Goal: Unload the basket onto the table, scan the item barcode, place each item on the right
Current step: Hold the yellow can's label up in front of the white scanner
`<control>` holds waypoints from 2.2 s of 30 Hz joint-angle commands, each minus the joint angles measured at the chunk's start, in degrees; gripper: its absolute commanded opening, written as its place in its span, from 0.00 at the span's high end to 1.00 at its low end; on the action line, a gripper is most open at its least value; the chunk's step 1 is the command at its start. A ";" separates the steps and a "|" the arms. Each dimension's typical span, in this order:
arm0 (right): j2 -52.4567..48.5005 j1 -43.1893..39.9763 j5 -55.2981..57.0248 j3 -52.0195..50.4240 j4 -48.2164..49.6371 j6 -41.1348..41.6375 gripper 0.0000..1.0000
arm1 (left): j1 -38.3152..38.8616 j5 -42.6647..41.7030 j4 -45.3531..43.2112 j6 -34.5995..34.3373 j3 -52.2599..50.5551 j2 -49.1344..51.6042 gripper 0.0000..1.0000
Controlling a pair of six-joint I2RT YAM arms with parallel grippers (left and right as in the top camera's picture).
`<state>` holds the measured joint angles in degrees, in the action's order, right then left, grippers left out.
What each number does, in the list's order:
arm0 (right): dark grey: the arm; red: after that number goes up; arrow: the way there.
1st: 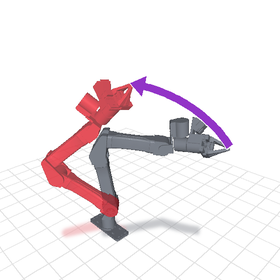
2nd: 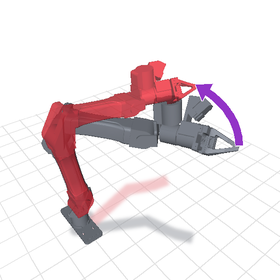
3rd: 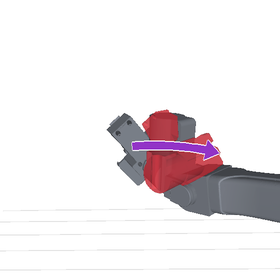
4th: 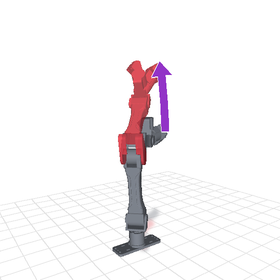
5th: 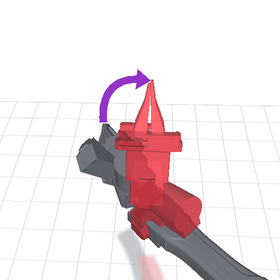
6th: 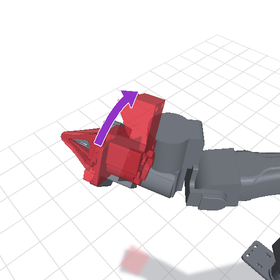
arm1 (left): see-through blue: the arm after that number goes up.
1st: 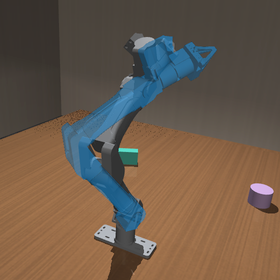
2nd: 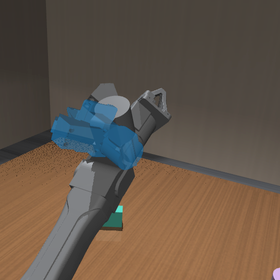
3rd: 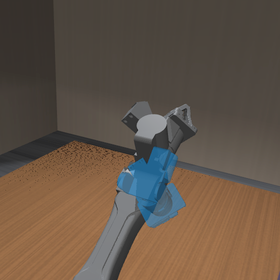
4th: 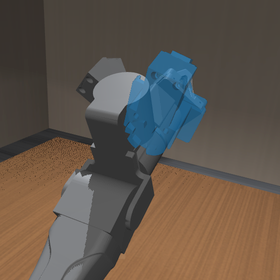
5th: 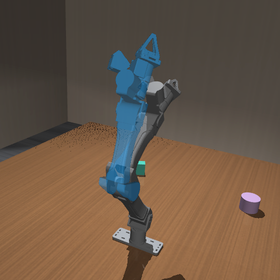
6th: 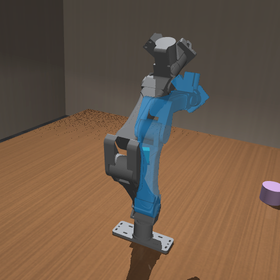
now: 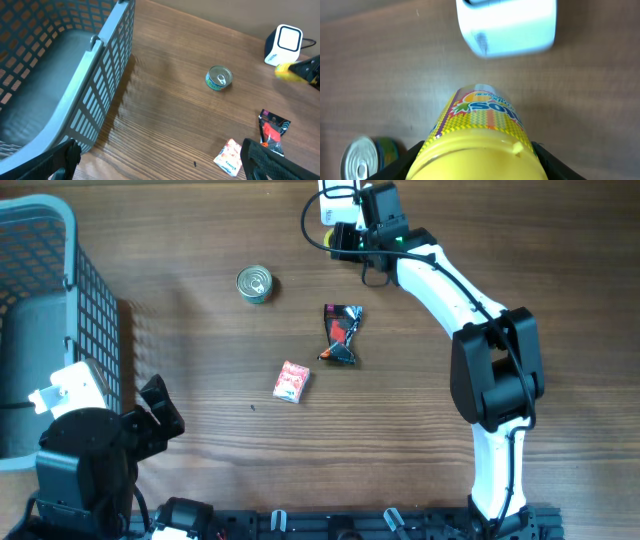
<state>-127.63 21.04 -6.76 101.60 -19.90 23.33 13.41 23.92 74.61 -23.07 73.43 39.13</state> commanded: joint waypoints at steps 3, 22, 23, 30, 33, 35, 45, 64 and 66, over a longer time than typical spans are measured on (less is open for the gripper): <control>-0.52 -0.04 3.52 0.39 5.16 -6.91 0.39 | 0.31 -0.52 -0.20 -0.59 -0.37 -0.13 0.00; -5.42 0.00 7.87 0.37 29.44 -14.38 0.39 | 0.31 0.15 -0.17 -0.57 -0.37 -0.13 0.00; -6.08 0.00 7.87 0.37 31.08 -14.40 0.39 | 0.31 0.17 -0.17 -0.55 -0.37 -0.13 0.00; -9.49 0.00 8.63 0.37 44.19 -14.60 0.39 | 0.31 0.15 -0.15 -0.57 -0.37 -0.13 0.00; -9.88 0.00 10.21 0.37 45.48 -14.88 0.38 | 0.31 0.17 -0.15 -0.55 -0.37 -0.13 0.00; -10.12 -0.02 10.43 0.37 45.99 -16.26 0.38 | 0.31 0.15 -0.15 -0.57 -0.37 -0.13 0.00; -14.29 -0.02 10.91 0.37 56.17 -20.61 0.40 | 0.31 0.13 -0.13 -0.59 -0.37 -0.13 0.00; -11.67 1.86 10.84 0.39 56.68 -23.39 0.44 | 0.31 0.15 0.17 -0.57 -0.37 -0.13 0.00; -9.94 2.60 10.84 0.39 56.28 -23.37 0.44 | 0.31 0.15 0.28 -0.55 -0.37 -0.13 0.00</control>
<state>-141.53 21.98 3.49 101.49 36.05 0.71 13.41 23.97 74.65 -23.07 73.43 39.16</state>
